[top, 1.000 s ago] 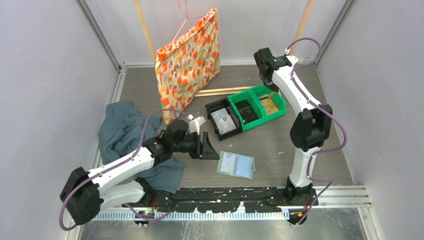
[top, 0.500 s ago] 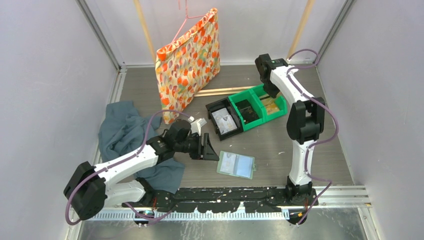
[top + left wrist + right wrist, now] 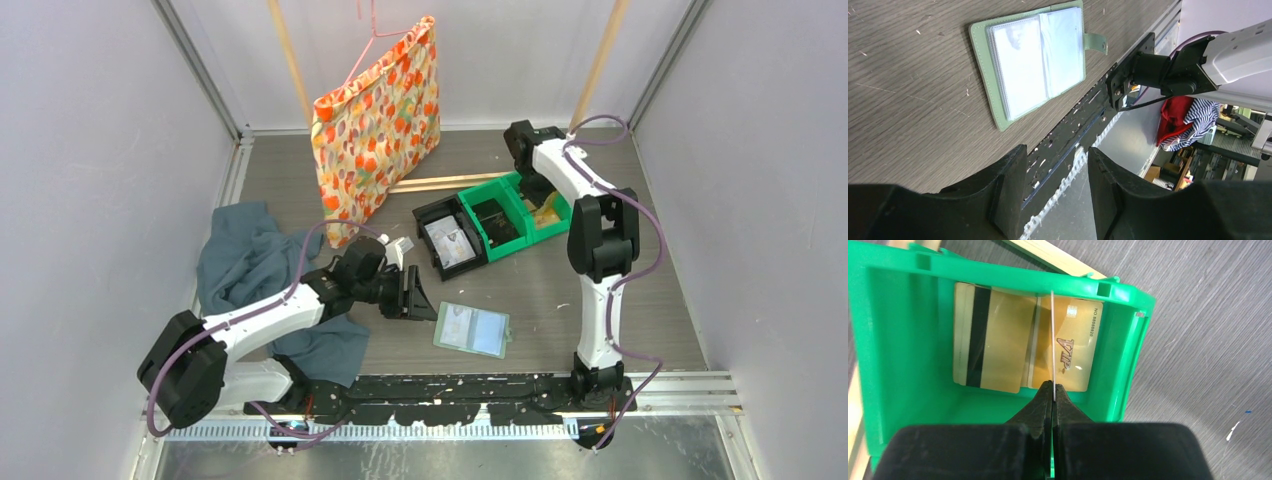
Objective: Take the credit cards out of the card holder
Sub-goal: Place the credit card in the storage box, then remove the credit card from the card holder.
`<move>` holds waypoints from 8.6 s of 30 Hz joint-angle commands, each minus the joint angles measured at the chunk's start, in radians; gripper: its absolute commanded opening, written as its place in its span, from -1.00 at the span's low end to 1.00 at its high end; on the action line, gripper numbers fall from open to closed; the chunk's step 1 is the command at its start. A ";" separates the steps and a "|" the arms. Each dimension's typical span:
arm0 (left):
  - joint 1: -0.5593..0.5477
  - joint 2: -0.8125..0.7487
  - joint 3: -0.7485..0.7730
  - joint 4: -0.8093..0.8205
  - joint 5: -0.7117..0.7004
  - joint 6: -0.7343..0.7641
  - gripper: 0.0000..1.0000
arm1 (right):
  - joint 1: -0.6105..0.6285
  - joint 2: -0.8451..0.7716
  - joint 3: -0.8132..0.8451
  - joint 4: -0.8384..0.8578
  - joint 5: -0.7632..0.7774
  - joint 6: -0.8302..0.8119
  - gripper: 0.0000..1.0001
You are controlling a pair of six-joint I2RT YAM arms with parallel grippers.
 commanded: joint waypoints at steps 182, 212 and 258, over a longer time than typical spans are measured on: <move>-0.161 0.406 0.176 0.205 -0.034 -0.034 -0.15 | 0.774 -1.250 -1.581 0.595 -0.089 0.333 -0.45; -0.186 0.525 0.201 0.246 -0.028 -0.073 -0.15 | 0.773 -1.259 -1.581 0.594 -0.090 0.323 -0.46; -0.197 0.451 0.188 0.177 -0.087 -0.045 -0.18 | 0.774 -1.228 -1.559 0.607 -0.102 0.308 -0.46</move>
